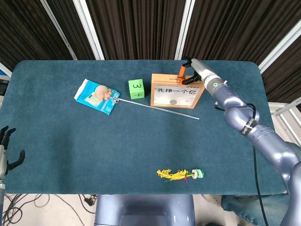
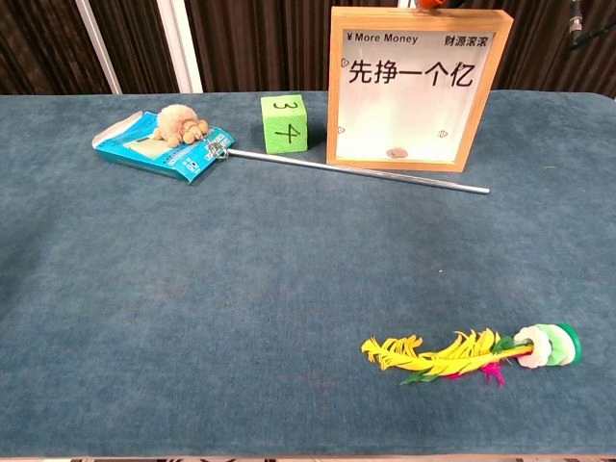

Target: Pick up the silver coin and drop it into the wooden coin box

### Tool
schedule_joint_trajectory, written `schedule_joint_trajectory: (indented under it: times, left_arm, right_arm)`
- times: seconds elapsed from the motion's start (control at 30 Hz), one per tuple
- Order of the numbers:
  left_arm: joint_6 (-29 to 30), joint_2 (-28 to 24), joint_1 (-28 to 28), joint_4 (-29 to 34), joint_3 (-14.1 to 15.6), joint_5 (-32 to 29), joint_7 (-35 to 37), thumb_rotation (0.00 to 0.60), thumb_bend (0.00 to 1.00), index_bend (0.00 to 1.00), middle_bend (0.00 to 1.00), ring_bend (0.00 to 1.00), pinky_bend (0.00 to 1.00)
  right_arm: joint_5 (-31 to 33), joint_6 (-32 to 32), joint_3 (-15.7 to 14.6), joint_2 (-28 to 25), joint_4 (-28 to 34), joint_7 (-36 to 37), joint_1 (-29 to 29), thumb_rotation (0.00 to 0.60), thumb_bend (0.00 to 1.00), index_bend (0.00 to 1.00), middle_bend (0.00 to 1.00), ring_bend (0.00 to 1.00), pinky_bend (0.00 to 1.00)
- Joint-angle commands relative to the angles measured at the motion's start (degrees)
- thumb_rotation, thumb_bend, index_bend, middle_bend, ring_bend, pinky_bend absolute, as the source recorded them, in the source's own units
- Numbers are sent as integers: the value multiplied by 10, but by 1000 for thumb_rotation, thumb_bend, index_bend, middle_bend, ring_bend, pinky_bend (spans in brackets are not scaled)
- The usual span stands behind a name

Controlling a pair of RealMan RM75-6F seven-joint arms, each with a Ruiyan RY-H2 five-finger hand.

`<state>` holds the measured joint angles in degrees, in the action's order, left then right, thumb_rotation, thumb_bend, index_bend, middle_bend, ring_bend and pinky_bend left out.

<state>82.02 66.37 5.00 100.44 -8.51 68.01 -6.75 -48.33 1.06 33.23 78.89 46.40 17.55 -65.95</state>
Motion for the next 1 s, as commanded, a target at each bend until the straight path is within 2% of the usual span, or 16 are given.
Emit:
schedule_joint_trajectory:
  times: [0.03,1.0]
  left_arm:
    - [0,0,0,0,0,0,0,600,397,151,26,39,0]
    - [0,-2,0,1,2,1,1,600,397,151,26,40,0]
  right_arm:
    - [-2,2,-2,-1,2,4,0,600,544,782,41,0,0]
    - [-17,-8,-33,-6,-10,42,-14,600,544,739,33,0,0]
